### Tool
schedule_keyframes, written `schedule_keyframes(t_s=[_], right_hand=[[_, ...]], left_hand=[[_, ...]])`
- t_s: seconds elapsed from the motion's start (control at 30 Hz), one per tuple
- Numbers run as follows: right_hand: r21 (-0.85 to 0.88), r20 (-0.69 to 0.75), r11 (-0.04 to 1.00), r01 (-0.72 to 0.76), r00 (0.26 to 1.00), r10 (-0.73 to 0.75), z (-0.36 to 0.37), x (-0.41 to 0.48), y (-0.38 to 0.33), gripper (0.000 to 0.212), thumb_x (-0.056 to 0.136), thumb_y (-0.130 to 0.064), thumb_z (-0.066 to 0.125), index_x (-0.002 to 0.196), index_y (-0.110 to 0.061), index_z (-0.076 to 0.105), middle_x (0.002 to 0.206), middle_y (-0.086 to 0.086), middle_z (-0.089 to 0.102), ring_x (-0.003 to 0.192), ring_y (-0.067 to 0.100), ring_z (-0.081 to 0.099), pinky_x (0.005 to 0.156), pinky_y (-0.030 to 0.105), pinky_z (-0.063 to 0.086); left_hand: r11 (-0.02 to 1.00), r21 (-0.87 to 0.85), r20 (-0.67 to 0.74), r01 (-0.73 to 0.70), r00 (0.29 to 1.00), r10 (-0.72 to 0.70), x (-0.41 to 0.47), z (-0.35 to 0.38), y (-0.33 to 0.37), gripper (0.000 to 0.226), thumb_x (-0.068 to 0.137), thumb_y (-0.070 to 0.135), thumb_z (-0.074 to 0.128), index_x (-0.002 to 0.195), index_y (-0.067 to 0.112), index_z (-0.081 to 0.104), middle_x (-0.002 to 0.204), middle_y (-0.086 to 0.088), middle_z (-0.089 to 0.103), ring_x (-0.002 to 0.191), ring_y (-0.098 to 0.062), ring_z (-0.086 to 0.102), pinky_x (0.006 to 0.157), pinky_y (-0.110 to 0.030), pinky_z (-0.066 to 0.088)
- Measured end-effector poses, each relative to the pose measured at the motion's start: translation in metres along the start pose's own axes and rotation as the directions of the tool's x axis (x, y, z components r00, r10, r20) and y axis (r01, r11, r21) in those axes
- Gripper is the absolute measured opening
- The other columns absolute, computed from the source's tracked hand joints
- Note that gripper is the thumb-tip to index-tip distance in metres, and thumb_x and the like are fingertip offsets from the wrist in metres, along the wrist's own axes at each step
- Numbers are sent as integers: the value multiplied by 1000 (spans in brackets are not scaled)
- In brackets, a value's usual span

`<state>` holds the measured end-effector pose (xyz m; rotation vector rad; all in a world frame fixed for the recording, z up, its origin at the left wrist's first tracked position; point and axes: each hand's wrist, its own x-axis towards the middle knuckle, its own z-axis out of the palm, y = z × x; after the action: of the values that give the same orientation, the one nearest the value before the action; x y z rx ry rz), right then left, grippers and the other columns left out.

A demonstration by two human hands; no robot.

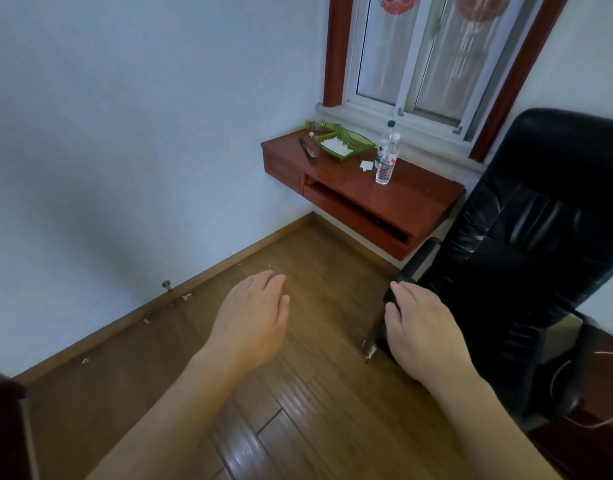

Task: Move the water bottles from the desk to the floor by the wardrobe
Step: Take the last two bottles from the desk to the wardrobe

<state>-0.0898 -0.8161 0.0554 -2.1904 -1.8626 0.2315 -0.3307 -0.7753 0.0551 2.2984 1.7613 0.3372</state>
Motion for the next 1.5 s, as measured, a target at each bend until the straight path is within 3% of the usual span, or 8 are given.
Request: schedule_keyframes(t_s=[0.3,0.6,1.23,1.5], right_hand=[[-15,6,1000,-12,1000,12,20,128,0,49,103,-35,32,148,-17,40,151,-1,43,140,14,36,118,35,27],[-3,0,992,-125,992,125,28,263,-8,51,104,-37,29,151,-17,33,155,-3,36,143,12,30,118,28,19],[22,-29,980,-196,980,197,24,526,112,51,102,-37,35,148,-17,40,149,-1,45,137,13,38,117,32,28],[29,-66,973,-228,971,230,15,632,128,50,101,-34,39,148,-16,39,149,1,45,137,15,38,117,33,28]], left_hand=[[999,-11,8,-38,999,38,137,18,-27,50,104,41,24,150,25,35,154,5,37,143,-12,30,118,-35,27],[991,6,48,-136,990,136,301,20,-41,51,103,45,23,151,30,30,157,8,32,145,-10,27,120,-33,21],[979,27,112,-200,974,196,598,71,39,52,103,45,24,153,29,27,159,6,29,146,-13,25,121,-37,22],[959,-6,107,-282,954,281,720,85,47,52,104,42,27,153,26,29,158,4,31,145,-15,26,120,-36,24]])
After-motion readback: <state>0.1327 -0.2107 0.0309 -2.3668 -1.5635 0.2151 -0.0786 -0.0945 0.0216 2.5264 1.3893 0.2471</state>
